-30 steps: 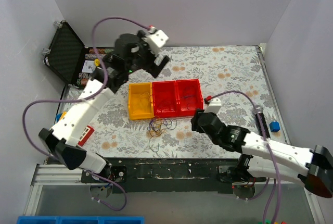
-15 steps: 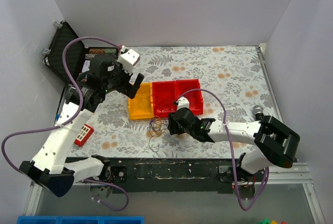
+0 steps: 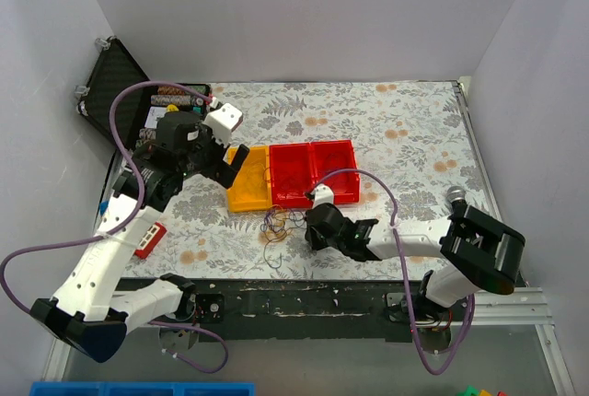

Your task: Untangle the cables

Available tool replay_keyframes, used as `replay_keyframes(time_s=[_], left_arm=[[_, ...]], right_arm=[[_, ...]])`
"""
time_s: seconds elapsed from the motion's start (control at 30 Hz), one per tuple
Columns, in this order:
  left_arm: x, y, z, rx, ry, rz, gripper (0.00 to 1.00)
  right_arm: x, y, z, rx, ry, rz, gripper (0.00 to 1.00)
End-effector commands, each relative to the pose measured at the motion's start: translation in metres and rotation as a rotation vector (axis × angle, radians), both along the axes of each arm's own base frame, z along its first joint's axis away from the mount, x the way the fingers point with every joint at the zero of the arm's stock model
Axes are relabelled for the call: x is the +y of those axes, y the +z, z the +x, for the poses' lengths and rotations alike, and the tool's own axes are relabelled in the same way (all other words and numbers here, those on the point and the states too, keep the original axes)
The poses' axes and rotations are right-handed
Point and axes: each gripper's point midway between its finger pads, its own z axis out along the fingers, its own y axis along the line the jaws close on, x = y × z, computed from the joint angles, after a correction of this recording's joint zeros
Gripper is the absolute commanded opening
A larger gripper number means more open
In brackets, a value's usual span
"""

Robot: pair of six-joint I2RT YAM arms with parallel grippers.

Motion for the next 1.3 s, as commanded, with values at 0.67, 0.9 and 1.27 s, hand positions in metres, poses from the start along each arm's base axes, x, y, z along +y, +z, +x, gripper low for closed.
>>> replay_keyframes(time_s=[0.67,0.9,1.27], left_arm=[[0.003,-0.067,-0.032,0.004,-0.224,0.138,0.98],[-0.002,-0.074,-0.038,0.017,-0.264,0.121,0.98],[-0.020,-0.098,-0.036,0.068,-0.371,0.121,0.98]], right_arm=[[0.044,0.054,0.017,-0.036,-0.075,0.126,0.46],[0.043,0.033,0.023,-0.007,-0.100,0.074,0.40],[0.014,-0.001,-0.004,0.084,-0.066,0.008,0.01]])
